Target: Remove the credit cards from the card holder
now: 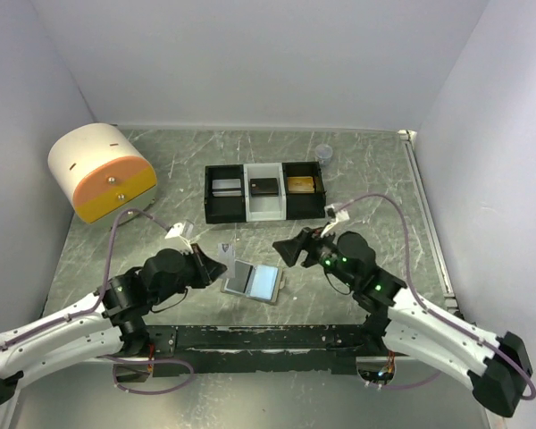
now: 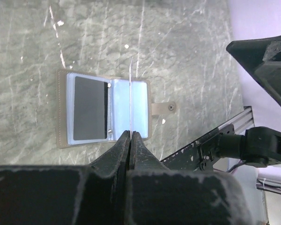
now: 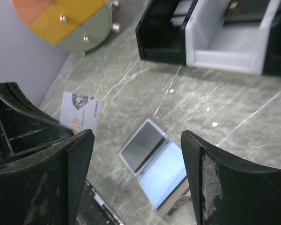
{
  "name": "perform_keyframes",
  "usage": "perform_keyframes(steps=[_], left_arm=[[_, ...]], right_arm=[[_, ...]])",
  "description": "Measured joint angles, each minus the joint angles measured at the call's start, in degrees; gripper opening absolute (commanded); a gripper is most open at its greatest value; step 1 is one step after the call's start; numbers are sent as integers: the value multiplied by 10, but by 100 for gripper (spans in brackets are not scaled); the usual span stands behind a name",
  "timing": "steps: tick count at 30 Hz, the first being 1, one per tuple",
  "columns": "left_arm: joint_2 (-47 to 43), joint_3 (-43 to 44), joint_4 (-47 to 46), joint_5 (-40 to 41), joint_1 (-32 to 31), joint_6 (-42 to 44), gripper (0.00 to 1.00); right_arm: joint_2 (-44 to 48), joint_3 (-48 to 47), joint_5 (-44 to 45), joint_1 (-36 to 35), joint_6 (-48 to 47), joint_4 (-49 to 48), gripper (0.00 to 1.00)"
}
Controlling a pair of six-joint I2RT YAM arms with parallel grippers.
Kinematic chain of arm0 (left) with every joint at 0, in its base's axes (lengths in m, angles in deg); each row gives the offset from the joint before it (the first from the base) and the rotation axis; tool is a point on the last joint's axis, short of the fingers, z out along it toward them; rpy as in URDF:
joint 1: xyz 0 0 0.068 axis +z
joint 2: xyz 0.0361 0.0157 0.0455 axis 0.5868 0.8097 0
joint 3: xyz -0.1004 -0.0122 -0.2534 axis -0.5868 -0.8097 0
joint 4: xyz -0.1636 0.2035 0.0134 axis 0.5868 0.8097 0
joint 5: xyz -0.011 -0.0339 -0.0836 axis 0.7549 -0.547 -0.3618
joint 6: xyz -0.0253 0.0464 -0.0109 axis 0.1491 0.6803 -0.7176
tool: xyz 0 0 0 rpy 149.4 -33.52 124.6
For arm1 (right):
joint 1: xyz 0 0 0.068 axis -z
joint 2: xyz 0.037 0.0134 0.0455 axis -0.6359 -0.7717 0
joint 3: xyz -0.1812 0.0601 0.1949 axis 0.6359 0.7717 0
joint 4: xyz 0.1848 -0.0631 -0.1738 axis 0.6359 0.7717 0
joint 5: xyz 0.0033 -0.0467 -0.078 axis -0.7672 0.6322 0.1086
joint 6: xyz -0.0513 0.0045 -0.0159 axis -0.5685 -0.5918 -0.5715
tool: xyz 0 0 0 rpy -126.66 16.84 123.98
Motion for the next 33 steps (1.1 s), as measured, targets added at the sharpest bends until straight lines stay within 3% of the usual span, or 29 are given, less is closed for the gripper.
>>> perform_keyframes(steps=[5,9,13,17,23,33], left_arm=[[-6,-14,-29,-3,0,27,7],[23,-42,-92,-59,23,47,7],[53,-73,-175,-177,127,54,7],[63,-96,-256,-271,188,48,7],[56,-104,-340,-362,193,33,7],[20,-123,-381,-412,193,3,7]], right_arm=[[78,21,47,7,-12,9,86],[75,47,-5,37,2,-15,84],[2,71,-118,75,38,-79,78],[-88,87,-226,84,86,-182,64],[-221,88,-348,75,167,-370,54],[-271,64,-406,54,212,-488,47]])
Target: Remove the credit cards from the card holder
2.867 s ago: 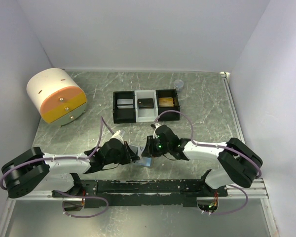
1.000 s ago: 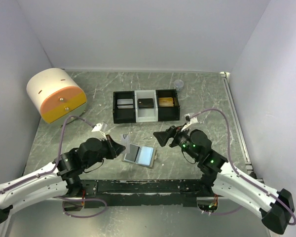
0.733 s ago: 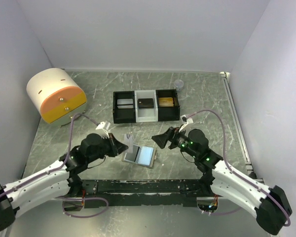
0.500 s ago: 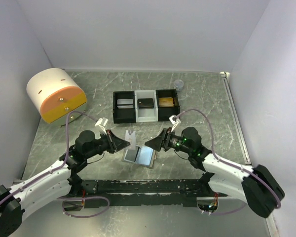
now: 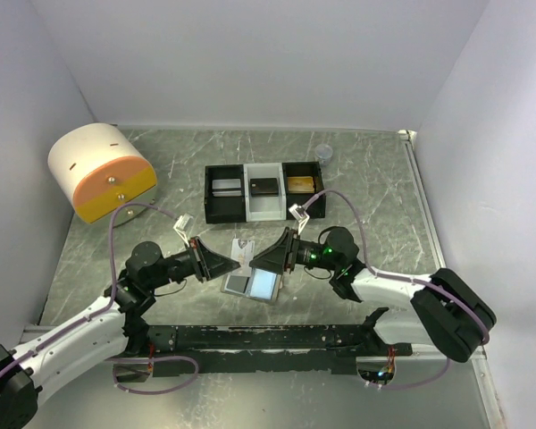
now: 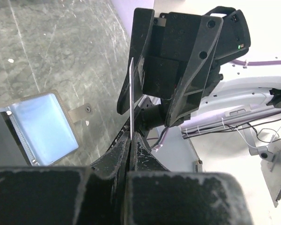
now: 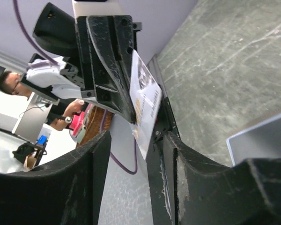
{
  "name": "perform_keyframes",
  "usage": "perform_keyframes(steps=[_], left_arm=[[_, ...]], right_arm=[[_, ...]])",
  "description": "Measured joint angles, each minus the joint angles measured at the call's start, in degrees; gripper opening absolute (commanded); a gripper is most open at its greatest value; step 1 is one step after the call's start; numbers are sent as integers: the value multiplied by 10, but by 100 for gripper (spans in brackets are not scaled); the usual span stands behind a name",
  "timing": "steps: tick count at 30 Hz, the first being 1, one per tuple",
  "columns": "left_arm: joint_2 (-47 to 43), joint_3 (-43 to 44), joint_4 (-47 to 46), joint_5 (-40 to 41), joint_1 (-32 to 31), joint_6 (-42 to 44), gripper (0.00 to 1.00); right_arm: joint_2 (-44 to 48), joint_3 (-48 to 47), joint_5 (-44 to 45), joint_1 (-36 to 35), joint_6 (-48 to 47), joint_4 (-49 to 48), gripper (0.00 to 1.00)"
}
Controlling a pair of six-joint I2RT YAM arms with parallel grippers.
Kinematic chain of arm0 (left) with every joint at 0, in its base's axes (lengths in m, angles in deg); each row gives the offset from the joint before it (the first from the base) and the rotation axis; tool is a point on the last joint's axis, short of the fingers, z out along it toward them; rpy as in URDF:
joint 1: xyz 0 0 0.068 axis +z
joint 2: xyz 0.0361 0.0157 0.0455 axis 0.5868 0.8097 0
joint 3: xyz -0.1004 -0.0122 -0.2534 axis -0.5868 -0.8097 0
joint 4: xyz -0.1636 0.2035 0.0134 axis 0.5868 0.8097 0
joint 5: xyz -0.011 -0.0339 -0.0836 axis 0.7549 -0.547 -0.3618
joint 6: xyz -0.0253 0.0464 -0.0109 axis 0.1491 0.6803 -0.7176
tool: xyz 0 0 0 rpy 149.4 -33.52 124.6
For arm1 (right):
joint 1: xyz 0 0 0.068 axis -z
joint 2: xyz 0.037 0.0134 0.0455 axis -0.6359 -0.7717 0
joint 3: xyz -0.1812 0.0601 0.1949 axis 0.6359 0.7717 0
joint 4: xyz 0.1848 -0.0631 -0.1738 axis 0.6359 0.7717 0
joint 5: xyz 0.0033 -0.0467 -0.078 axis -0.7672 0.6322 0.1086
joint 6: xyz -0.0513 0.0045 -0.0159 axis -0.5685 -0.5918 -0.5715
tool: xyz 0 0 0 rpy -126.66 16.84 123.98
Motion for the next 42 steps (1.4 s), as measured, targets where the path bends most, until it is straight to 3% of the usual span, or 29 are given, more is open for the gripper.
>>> perform_keyframes(steps=[5,8,21,36,39,42], left_arm=[[0,-1,-16,-17,0,-13,7],[0,-1,-20,-27,0,-15,7],[-5,-20,-67,-41,0,-46,7],[-12,-41,-101,-49,0,-70,7],[-12,-41,-104,-49,0,-73,15],[-12,-41,-104,-49,0,-73,34]], right_arm=[[-30,-11,-12,-4,21,-47,38],[-50,-11,-19,-4,38,-75,26],[-57,-16,-32,-4,56,-104,20],[-57,-25,-42,-8,66,-100,0],[-57,-27,-43,-9,68,-99,0],[-57,-28,-42,-9,68,-99,0]])
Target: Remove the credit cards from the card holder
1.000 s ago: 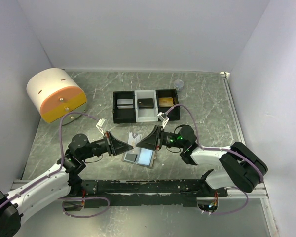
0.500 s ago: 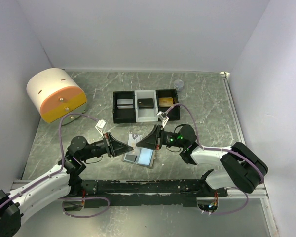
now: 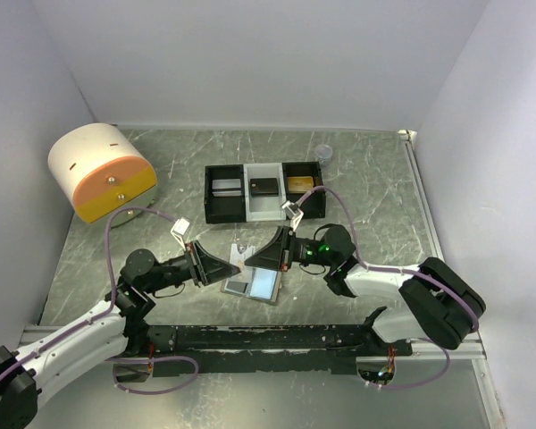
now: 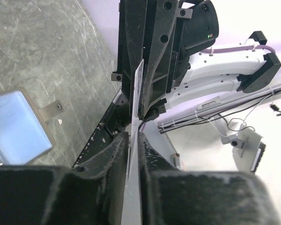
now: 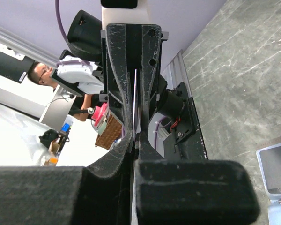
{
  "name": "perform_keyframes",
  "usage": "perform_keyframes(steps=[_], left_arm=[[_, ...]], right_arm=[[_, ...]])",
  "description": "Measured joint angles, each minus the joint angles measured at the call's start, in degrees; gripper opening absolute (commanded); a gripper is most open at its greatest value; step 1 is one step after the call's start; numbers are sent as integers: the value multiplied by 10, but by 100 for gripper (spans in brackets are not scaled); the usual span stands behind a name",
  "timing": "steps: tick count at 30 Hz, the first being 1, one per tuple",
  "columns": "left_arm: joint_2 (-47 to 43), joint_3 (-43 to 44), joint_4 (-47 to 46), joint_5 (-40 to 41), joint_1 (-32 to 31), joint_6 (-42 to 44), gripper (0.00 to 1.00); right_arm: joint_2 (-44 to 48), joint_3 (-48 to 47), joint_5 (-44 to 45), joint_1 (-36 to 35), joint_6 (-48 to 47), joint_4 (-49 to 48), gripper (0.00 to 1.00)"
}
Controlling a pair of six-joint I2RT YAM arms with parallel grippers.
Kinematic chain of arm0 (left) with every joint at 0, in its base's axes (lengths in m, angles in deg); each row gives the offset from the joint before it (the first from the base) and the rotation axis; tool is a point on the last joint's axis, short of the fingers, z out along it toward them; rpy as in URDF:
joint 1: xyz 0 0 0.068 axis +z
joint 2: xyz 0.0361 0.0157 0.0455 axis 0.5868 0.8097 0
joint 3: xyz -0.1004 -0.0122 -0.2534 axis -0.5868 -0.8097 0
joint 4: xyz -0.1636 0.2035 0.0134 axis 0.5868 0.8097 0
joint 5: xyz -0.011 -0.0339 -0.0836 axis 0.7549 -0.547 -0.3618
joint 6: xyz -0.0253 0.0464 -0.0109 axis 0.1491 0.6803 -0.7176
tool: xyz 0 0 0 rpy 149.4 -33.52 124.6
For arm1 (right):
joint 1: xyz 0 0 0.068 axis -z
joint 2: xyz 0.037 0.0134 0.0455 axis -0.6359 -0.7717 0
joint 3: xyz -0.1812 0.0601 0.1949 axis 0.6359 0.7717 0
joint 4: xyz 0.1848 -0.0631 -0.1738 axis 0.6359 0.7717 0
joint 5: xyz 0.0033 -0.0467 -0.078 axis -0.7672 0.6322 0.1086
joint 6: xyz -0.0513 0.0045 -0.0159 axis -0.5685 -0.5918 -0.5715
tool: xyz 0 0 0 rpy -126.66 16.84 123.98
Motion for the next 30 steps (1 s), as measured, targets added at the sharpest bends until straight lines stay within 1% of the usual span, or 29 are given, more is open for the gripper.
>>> perform_keyframes(steps=[1,2,4,6,8,9,10,11,14,16,19,21,24,28,30], left_arm=[[0,0,3,0,0,0,47],[-2,0,6,0,0,2,54],[-9,1,23,3,0,7,65],[-23,7,61,10,0,18,76],[-42,28,135,31,0,42,89],[-52,44,175,45,0,57,95],[-62,63,217,62,0,70,98],[-71,82,260,82,0,84,99],[-96,147,393,150,0,125,100],[-107,178,464,197,0,146,100],[-102,210,539,252,0,166,100],[-75,234,581,284,0,177,100],[1,289,642,330,0,201,100],[98,360,692,381,3,238,100],[121,382,706,399,15,256,100]], right_arm=[[0,-1,0,-2,-1,2,0],[1,-2,2,-4,-2,8,0],[6,-3,7,-7,-9,25,0],[21,-5,16,-7,-22,56,0],[41,-13,30,-7,-48,104,0],[53,-21,39,-7,-64,134,0],[63,-29,48,-7,-79,160,0],[76,-41,62,-7,-99,203,0],[103,-74,105,-7,-154,301,0],[111,-92,130,-7,-186,353,0],[111,-125,175,-7,-232,431,0],[106,-147,204,-9,-258,473,0],[76,-206,272,-18,-306,550,0],[20,-293,350,-39,-370,618,0],[-7,-329,383,-52,-401,641,0]])
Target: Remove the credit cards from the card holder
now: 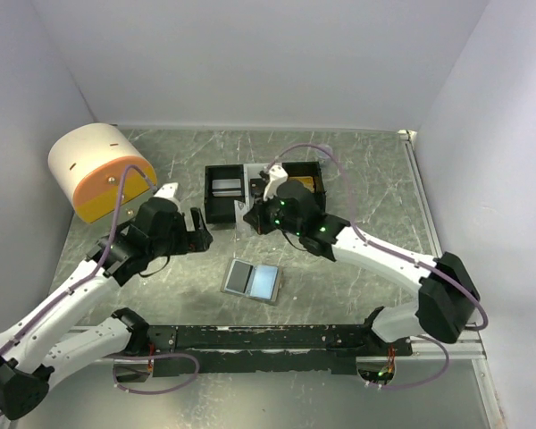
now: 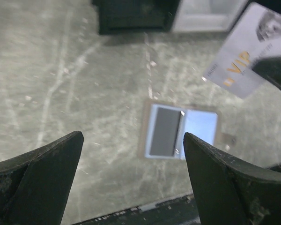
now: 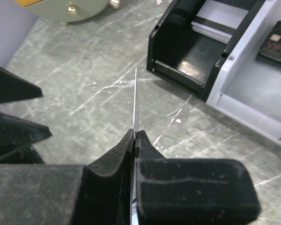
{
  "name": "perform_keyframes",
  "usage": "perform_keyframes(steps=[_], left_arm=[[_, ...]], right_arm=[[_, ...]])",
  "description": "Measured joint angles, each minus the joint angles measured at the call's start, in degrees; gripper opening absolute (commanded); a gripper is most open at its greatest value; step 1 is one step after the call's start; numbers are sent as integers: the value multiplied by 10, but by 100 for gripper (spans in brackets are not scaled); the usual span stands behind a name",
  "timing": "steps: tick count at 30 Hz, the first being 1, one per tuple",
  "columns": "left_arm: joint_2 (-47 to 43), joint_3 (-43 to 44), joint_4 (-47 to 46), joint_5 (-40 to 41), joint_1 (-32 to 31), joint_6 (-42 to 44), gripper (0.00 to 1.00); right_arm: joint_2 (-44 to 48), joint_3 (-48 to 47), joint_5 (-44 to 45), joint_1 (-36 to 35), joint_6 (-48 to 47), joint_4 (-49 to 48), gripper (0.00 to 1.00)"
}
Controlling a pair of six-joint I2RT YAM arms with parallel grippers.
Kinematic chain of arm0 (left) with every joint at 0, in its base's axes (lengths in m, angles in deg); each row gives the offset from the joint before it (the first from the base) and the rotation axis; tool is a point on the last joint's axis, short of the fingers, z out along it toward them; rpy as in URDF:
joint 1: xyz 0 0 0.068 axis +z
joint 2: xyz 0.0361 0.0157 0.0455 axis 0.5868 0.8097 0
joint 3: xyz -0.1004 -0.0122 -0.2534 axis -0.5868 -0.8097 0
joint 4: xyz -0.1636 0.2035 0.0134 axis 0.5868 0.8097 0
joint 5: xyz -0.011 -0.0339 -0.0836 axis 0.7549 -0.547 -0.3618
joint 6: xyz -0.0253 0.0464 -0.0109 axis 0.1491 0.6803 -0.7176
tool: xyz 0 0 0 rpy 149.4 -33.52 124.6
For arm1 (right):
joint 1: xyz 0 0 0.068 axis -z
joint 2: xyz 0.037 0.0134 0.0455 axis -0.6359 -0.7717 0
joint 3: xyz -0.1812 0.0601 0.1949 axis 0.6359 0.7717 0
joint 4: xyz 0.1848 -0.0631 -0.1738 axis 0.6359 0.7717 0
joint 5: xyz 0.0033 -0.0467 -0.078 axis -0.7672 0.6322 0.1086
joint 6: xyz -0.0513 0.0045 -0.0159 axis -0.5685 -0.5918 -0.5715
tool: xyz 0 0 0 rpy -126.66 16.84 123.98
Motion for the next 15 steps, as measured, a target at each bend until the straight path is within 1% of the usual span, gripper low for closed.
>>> perform_keyframes(steps=[2,6,7,9,11,15], left_arm=[[10,12,6,7,30,21,100],[23,15,3,-27,149,74,100],[28,15,0,-42,188,89,100],[33,10,-12,-52,226,108,100],[28,-3,-25,-55,239,122,100],[0,-16,-32,-59,243,138,100]], right_arm=[[-28,-34,29,-9,-29,23,0],[-85,-100,66,-20,-79,52,0],[-100,-119,74,-21,-93,59,0],[-126,-147,84,-22,-116,68,0],[-157,-182,92,-23,-139,78,0],[-221,-254,107,-23,-181,103,0]])
